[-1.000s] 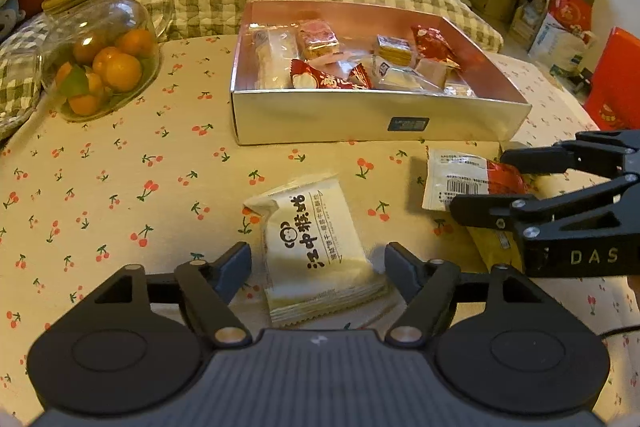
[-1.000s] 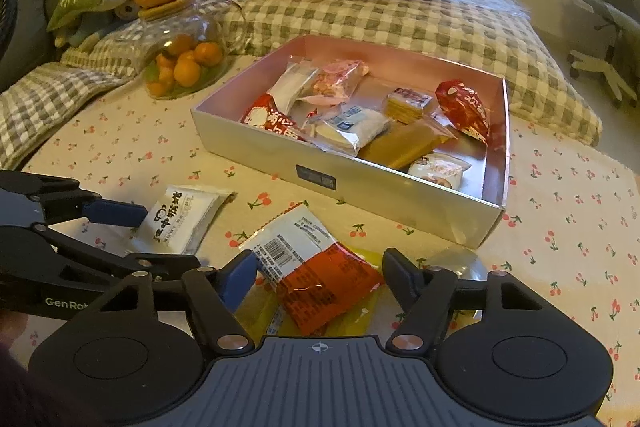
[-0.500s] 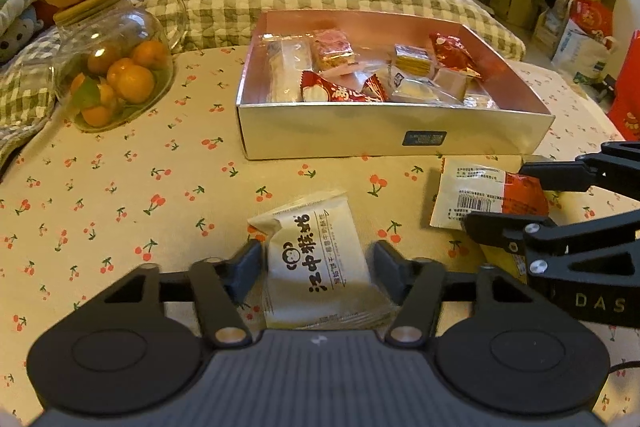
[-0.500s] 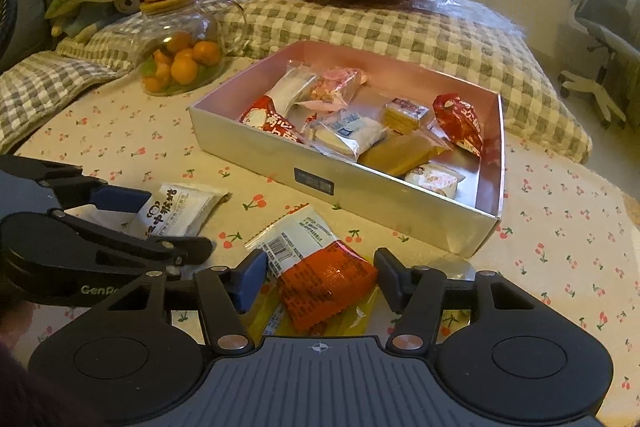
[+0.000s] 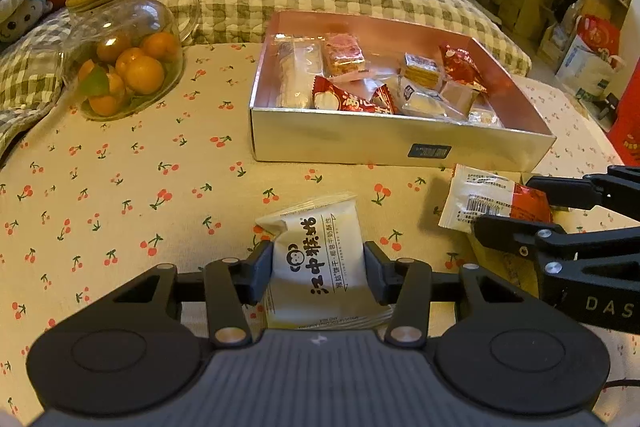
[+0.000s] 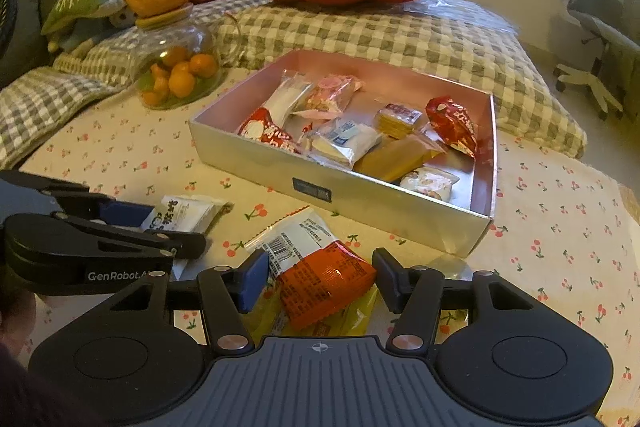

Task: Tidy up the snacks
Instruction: 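Carry the white biscuit pack and red-white bag over the silver box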

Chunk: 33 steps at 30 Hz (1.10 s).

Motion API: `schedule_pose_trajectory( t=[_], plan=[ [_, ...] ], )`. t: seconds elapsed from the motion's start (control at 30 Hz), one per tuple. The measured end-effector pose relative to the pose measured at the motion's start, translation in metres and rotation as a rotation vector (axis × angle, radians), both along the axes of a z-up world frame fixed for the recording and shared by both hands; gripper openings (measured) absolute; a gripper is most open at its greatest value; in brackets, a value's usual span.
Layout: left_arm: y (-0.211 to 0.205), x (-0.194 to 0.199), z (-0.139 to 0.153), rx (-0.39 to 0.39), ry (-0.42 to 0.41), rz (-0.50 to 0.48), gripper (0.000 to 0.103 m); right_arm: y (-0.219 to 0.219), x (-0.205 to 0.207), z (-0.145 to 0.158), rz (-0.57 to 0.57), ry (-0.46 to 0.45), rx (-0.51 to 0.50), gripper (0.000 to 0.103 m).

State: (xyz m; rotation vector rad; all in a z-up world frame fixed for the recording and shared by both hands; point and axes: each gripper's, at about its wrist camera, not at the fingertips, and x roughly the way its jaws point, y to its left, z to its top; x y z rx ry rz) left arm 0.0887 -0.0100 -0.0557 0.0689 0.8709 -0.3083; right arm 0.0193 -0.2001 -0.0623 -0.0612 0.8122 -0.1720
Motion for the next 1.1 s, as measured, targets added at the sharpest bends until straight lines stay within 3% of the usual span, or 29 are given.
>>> schedule_pose_trajectory(
  t=[0.67,0.87,1.1],
  plan=[
    [0.010,0.007,0.034,-0.109,-0.032,0.044,0.044,-0.033,-0.004,0.041,-0.138,-0.126,0.142,0.056],
    [0.000,0.020,0.048,-0.127,-0.060,0.038,0.044,-0.058,0.007,0.054,-0.220,-0.184,0.250,0.056],
    [-0.019,0.051,0.053,-0.127,-0.095,0.017,0.044,-0.088,0.037,0.047,-0.286,-0.200,0.385,0.056]
  ],
)
